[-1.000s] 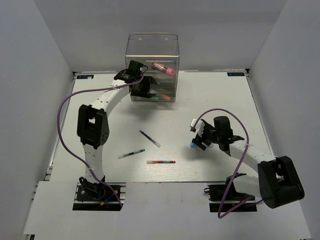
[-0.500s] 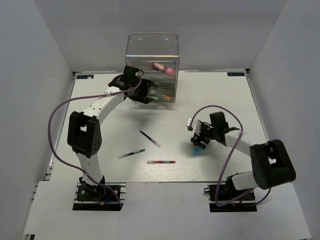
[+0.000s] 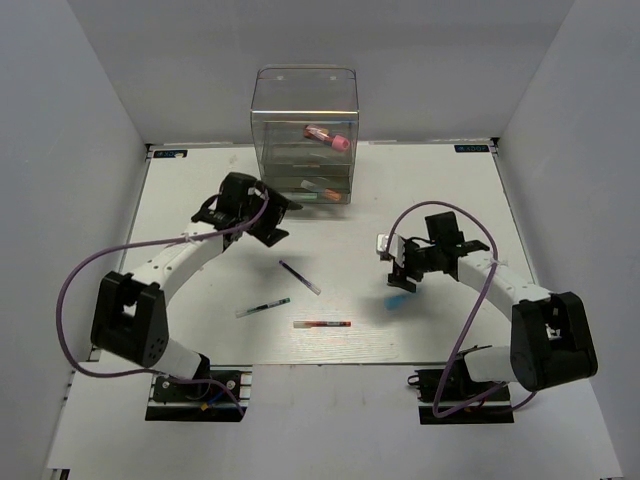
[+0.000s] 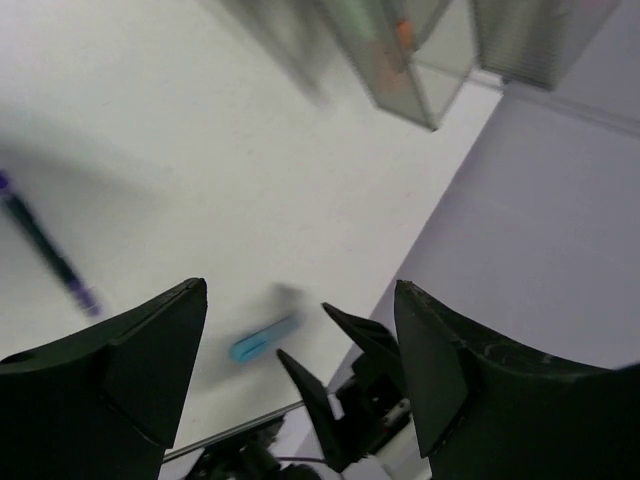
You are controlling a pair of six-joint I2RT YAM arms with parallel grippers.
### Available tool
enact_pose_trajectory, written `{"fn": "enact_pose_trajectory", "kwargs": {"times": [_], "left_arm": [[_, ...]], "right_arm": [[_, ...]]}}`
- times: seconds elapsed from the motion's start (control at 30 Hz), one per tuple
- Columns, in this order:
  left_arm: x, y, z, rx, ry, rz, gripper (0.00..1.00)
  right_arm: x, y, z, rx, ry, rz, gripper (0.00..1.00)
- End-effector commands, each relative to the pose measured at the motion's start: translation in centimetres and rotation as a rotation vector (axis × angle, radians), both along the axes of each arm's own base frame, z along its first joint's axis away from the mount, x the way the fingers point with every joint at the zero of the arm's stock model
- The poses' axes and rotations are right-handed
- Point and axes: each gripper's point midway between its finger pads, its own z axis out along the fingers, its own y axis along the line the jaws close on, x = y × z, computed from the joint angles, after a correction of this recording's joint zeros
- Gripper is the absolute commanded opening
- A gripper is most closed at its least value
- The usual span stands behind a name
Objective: Sort the stationery into containers
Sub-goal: Pick up the pen from the center of the board.
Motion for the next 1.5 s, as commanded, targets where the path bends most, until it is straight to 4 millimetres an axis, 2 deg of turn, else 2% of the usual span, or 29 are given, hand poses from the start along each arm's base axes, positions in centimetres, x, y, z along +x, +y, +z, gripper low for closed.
{"fn": "enact_pose_trajectory", "kwargs": {"times": [0.0,0.07,0.13,0.17,0.3,0.5,0.6,0.73,0.8,0.9,0.93,1.03,1.13,1.17,1.4,1.43,1.47], "left_arm": [[-1.7,1.7,0.5,0.013,-0.100,-0.003,0.85],[-2.7,2.1,-0.5,0.012,-0.082,0.002,0.85],[-2.8,2.3,-0.1,0.015,-0.096,0.012,0.87],[-3.1,2.6,-0.9,0.028,-0.077,0.018,0.87],[-3.2,2.8,-1.3,0.031,-0.066,0.031,0.87],[-3.5,2.9,-1.9,0.032,-0.045,0.036,0.87],[-3.6,3.1,-2.0,0.039,-0.046,0.044,0.87],[-4.0,3.3,-2.5,0.043,-0.037,0.044,0.87],[-4.2,3.4,-2.8,0.040,-0.025,0.050,0.87],[-4.4,3.4,-3.5,0.038,-0.012,0.056,0.87],[-4.5,3.5,-3.8,0.039,-0.010,0.056,0.87],[-4.6,3.5,-4.0,0.039,-0.010,0.056,0.87],[-5.1,3.7,-4.9,0.047,0.010,0.055,0.87],[-5.1,3.7,-4.6,0.044,0.002,0.055,0.87],[-7.1,4.6,-7.4,0.086,0.087,0.060,0.87],[-7.3,4.7,-7.2,0.086,0.087,0.060,0.87],[-7.5,4.8,-7.6,0.090,0.097,0.060,0.87]], "right_arm": [[-5.2,-0.1,0.4,0.014,0.086,0.216,0.75],[-6.1,-0.5,0.0,-0.007,0.067,0.295,0.75],[-6.7,-0.7,-0.2,-0.024,0.062,0.353,0.75],[-7.2,-0.8,-0.5,-0.026,0.099,0.363,0.73],[-7.5,-1.4,-1.5,-0.063,0.146,0.381,0.70],[-4.5,-2.4,-4.0,-0.154,0.092,0.300,0.70],[-4.0,-2.5,-4.5,-0.168,0.109,0.281,0.70],[-3.5,-3.5,-5.6,-0.240,0.122,0.292,0.61],[-4.0,-4.1,-6.1,-0.276,0.137,0.317,0.56],[-4.1,-4.8,-6.3,-0.310,0.138,0.328,0.38],[-3.8,-4.8,-6.0,-0.306,0.127,0.324,0.25],[-3.1,-3.6,-4.7,-0.246,0.093,0.323,0.14],[-1.0,-1.6,-2.3,-0.170,0.019,0.314,0.10],[0.8,-0.9,-0.6,-0.149,-0.034,0.309,0.08],[8.0,5.8,7.5,0.026,-0.250,0.279,0.03],[8.7,7.5,8.8,0.055,-0.301,0.286,0.03],[9.0,8.2,9.1,0.068,-0.308,0.286,0.03]]}}
